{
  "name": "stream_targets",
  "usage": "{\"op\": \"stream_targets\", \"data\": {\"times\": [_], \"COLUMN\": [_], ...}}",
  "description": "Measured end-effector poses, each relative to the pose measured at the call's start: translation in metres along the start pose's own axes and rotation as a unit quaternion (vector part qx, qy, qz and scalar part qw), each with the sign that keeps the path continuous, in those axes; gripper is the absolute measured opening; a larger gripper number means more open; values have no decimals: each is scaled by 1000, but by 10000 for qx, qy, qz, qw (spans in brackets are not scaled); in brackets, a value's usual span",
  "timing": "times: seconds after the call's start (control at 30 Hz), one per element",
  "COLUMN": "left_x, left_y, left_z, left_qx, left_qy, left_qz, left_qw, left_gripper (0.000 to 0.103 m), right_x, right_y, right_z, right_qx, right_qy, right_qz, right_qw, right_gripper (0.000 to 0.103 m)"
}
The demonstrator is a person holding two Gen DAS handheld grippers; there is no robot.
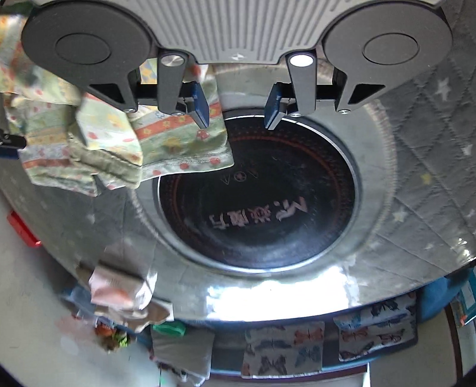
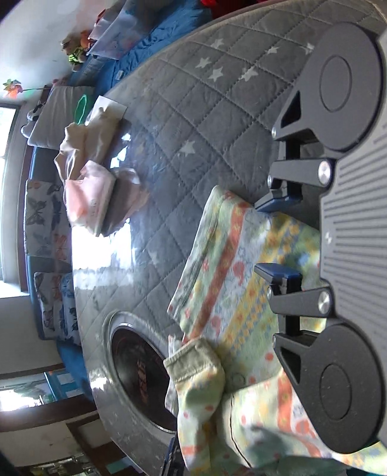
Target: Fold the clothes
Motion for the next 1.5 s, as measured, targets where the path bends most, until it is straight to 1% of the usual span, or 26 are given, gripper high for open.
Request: {"op": "stream_targets", "data": {"times": [0.13, 0.2, 0.27, 0.3, 0.37, 0.4, 0.5, 0.6, 0.63, 0.67, 0.7, 0.83, 0.87, 0.9, 0.93, 0.97, 1.0, 1.07, 1.17, 1.2, 1.23, 1.27, 1.33, 1.37, 1.43, 1.5], "left_x": [2, 2, 5, 6, 7, 8, 10, 13, 14, 15, 15, 12, 11, 10, 10, 9, 9, 10, 8, 8, 8, 8, 10, 11, 15, 18], "left_y": [-7, -12, -17, -19, -21, -21, -17, -7, -3, 2, 5, 12, 11, 9, 7, 6, 3, -1, -6, -9, -12, -12, -10, -7, 5, 19], "left_z": [-11, -11, -14, -14, -15, -16, -16, -12, -11, -10, -8, -1, 0, 0, 0, 0, -2, -7, -13, -14, -15, -16, -17, -16, -13, -9], "left_qx": [-83, -169, -252, -245, -242, -247, -211, -83, -14, 50, -21, -346, -435, -453, -467, -481, -474, -458, -517, -507, -494, -486, -508, -514, -441, -334], "left_qy": [27, 27, 9, -14, -57, -76, -188, -325, -375, -421, -417, -362, -347, -327, -307, -287, -284, -239, -164, -200, -240, -253, -272, -305, -410, -493], "left_qz": [-103, -137, -234, -279, -309, -291, -218, -103, -73, -62, -10, 129, 142, 125, 107, 89, 22, -27, -45, -133, -224, -242, -194, -108, 62, 171], "left_qw": [9999, 9998, 9994, 9993, 9992, 9992, 9994, 9994, 9993, 9991, 9991, 9987, 9984, 9984, 9984, 9984, 9985, 9987, 9985, 9984, 9982, 9982, 9982, 9982, 9982, 9981], "left_gripper": [42, 35, 32, 25, 14, 10, 3, 0, 0, 0, 0, 2, 5, 12, 16, 22, 24, 25, 23, 19, 18, 12, 6, 3, 2, 2], "right_x": [3, 4, 5, 5, 5, 6, 10, 16, 18, 20, 22, 26, 26, 26, 26, 26, 25, 23, 21, 21, 21, 22, 26, 29, 36, 47], "right_y": [-4, -6, -7, -7, -7, -6, -3, 2, 5, 7, 9, 10, 7, 6, 3, 2, 1, 1, 3, 4, 6, 8, 11, 14, 20, 29], "right_z": [-7, -11, -13, -13, -15, -16, -20, -24, -26, -28, -29, -31, -29, -28, -27, -27, -28, -29, -30, -30, -30, -31, -34, -35, -39, -45], "right_qx": [-49, -76, -76, -61, -49, -47, -36, -19, -8, 16, 10, -47, -67, -79, -79, -66, -56, -62, 10, 37, 46, 50, 92, 131, 159, 222], "right_qy": [55, 87, 121, 136, 166, 176, 215, 259, 275, 278, 289, 313, 302, 299, 309, 329, 363, 424, 493, 506, 514, 519, 507, 500, 464, 378], "right_qz": [-13, -29, -47, -42, -18, -2, 42, 139, 178, 218, 253, 259, 232, 210, 155, 120, 103, 99, 85, 110, 137, 174, 174, 175, 249, 364], "right_qw": [10000, 9999, 9999, 9999, 9998, 9998, 9998, 9996, 9995, 9994, 9993, 9992, 9993, 9993, 9994, 9994, 9993, 9990, 9987, 9987, 9986, 9985, 9985, 9985, 9985, 9984], "right_gripper": [38, 38, 38, 39, 39, 38, 37, 37, 37, 33, 30, 32, 32, 37, 39, 39, 39, 39, 39, 39, 38, 36, 18, 15, 8, 6]}}
Point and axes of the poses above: each gripper's, at about its wrist camera, not at the fingertips, and z roughly against the way its jaws point, y to its left, x to its top, the point moved 10 cm from there along -z, roughly the way its jaws point, and after that the axes turned 2 degrees about x, right-handed, at the moved point
